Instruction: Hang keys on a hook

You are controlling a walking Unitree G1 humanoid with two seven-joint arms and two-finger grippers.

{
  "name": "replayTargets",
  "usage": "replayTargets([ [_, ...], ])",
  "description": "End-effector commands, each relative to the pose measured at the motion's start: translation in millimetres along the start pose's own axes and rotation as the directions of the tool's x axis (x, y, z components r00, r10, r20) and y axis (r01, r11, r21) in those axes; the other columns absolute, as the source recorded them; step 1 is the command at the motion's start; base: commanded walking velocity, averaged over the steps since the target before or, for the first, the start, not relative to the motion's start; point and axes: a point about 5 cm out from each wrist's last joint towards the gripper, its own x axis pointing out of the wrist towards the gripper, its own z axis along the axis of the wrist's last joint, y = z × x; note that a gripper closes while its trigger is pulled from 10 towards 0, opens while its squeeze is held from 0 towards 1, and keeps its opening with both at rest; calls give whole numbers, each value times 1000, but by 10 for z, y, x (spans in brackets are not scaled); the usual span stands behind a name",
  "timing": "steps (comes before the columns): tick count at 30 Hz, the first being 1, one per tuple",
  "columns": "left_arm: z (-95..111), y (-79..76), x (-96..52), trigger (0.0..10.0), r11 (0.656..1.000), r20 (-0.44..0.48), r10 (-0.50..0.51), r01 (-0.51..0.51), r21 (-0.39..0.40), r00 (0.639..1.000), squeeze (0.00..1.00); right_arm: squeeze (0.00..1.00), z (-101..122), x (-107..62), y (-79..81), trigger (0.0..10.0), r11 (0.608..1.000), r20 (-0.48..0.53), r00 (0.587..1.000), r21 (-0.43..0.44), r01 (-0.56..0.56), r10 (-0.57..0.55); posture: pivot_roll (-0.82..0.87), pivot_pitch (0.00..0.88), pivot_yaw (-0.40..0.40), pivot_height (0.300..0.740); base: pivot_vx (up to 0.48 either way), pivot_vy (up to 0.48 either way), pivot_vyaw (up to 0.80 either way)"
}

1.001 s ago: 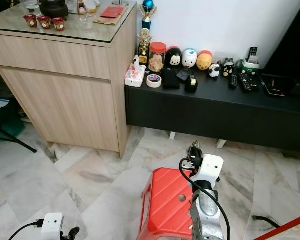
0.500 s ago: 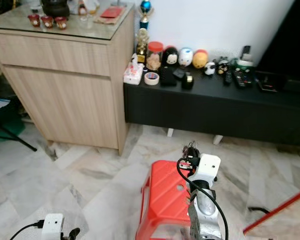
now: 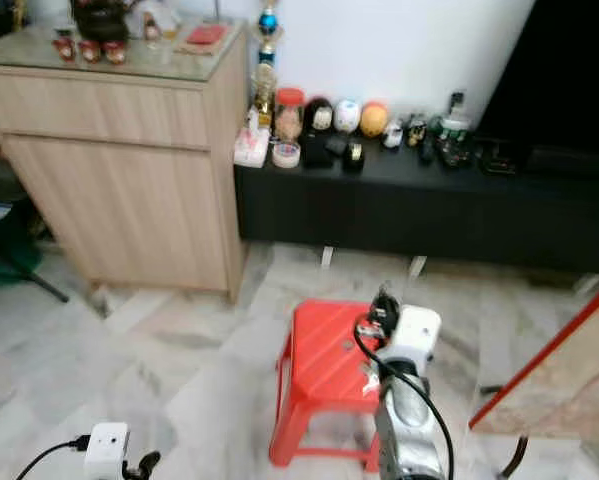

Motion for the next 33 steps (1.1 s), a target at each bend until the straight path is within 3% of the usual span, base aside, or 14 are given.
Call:
replayTargets([
  [1, 34, 33, 10, 10000, 1000, 1, 10, -10, 2, 1000, 0, 0, 19, 12, -2, 10000, 1000, 5, 1000, 5, 4, -4, 29, 16, -79, 729, -266, 0, 0],
  [21, -2, 40, 1, 10000, 1000, -14, 16, -16, -3, 1000, 0, 0, -6, 14, 32, 10000, 1000, -3, 1000, 8, -3, 3, 30, 18, -82, 729, -265, 0, 0],
  [33, -4, 32, 4, 10000, 1000, -22, 14, -14, 26, 1000, 0, 0, -10, 13, 22, 10000, 1000, -5, 1000, 3, -1, 1, 29, 18, -83, 729, 0, -67, 0],
])
